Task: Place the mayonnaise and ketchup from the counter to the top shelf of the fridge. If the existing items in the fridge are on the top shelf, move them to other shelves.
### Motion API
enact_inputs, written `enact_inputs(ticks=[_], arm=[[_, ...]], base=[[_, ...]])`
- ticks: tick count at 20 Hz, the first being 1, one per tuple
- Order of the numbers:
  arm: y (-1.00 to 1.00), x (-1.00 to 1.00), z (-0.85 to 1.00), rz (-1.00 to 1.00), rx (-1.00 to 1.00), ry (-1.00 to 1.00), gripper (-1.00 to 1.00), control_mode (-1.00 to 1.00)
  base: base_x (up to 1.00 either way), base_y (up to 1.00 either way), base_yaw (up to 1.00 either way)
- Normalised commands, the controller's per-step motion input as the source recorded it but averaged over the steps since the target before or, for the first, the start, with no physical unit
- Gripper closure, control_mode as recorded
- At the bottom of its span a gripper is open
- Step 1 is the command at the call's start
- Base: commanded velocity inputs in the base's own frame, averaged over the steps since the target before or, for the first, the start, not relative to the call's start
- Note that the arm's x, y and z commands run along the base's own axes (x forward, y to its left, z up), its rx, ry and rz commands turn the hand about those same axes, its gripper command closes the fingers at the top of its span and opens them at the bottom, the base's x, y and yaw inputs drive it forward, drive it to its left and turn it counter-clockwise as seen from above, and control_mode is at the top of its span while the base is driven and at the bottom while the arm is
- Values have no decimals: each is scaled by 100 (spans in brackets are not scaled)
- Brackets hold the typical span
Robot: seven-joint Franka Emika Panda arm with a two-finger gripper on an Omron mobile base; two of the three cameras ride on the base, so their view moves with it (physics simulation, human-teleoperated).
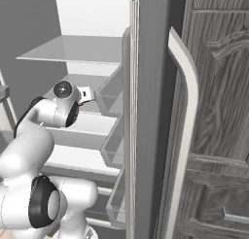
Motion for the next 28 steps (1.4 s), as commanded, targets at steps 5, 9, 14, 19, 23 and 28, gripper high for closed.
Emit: enact_inputs(ticks=[5,9,14,19,23,28], arm=[[13,4,-7,0,2,0,100,-100],[29,25,-7,0,2,0,100,-100],[35,40,-13,0,0,0,100,-100],[31,52,-22,0,0,0,100,-100],[29,76,-22,0,0,0,100,-100],[9,97,-27,0,0,-5,100,-100]], base=[[0,0,0],[0,0,0],[0,0,0],[0,0,0],[0,0,0],[0,0,0]])
